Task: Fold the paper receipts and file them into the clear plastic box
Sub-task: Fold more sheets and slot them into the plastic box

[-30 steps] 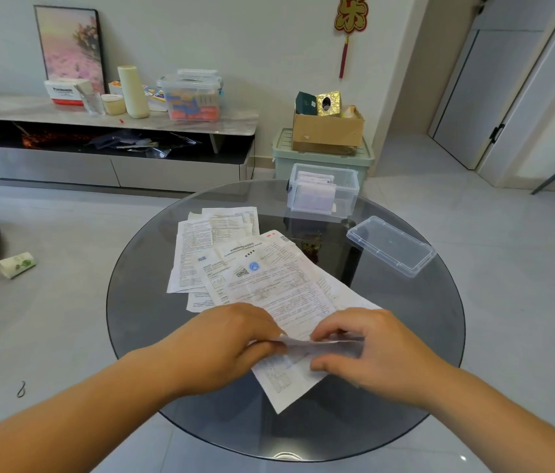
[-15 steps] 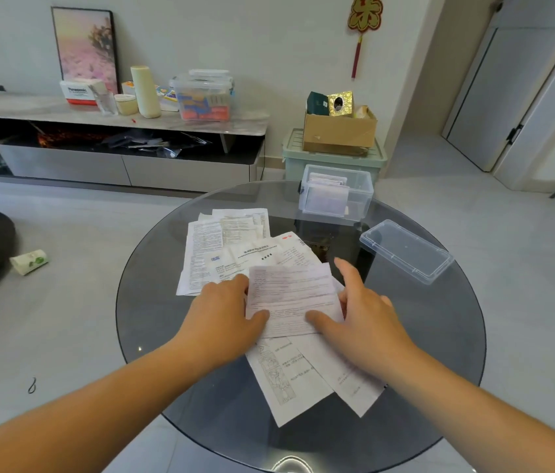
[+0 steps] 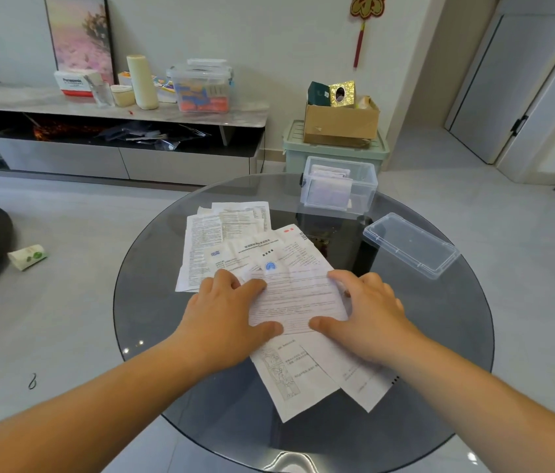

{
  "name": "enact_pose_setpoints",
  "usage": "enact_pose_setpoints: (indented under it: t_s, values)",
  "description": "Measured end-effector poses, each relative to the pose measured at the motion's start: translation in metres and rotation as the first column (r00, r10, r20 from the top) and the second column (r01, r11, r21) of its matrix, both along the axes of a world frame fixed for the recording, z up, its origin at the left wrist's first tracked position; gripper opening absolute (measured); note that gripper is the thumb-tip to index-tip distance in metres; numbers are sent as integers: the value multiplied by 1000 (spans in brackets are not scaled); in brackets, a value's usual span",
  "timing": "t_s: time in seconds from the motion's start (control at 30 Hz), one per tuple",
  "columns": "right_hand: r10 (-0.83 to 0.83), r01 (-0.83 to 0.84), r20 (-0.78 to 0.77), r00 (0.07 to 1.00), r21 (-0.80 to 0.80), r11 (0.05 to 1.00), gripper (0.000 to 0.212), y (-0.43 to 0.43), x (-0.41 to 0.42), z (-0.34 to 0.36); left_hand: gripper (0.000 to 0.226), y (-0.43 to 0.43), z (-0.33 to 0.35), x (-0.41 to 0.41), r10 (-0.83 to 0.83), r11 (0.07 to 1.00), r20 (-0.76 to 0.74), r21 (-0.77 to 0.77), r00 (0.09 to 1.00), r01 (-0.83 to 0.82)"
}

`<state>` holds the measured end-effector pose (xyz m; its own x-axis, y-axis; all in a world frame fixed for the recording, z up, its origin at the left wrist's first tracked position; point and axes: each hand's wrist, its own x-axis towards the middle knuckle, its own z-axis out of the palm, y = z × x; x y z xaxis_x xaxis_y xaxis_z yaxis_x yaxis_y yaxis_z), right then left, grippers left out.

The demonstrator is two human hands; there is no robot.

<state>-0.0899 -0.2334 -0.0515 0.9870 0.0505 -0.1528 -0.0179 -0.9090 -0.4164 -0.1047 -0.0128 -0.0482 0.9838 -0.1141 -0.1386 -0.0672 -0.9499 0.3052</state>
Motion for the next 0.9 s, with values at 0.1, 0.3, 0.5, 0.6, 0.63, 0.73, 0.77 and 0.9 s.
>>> enact_pose_setpoints:
  t_s: [0.1, 0.3, 0.5, 0.6, 0.63, 0.73, 0.77, 0.9]
  values:
    - [11, -8, -41, 999, 75, 997, 78, -7, 3, 2, 78, 4, 11, 5, 31, 995, -99, -91, 995, -40]
    - [136, -146, 150, 979, 62, 987, 55, -3, -6, 8, 80, -7, 23, 8, 86, 977, -126, -181, 988, -109]
    - [353, -361, 210, 912, 1, 932, 31, 10, -21, -4, 66, -11, 22, 9, 193, 854, -189, -452, 963, -260]
    - [325, -342, 224, 919, 39, 939, 39, 9, -23, -6, 49, -8, 26, 9, 228, 645, -291, -669, 929, -368]
    - [318, -335, 216, 923, 45, 941, 45, 8, -23, -5, 44, -7, 28, 9, 225, 566, -331, -721, 916, -400]
    - [321, -327, 184, 929, 3, 945, 70, 10, -27, -1, 30, -6, 31, 9, 186, 437, -395, -787, 899, -436]
    - [320, -322, 180, 930, -15, 946, 75, 10, -28, 1, 27, -6, 31, 9, 163, 430, -408, -790, 898, -437]
    - [328, -321, 199, 924, -65, 945, 80, 15, -32, 5, 10, -9, 34, 8, 103, 444, -415, -794, 904, -415]
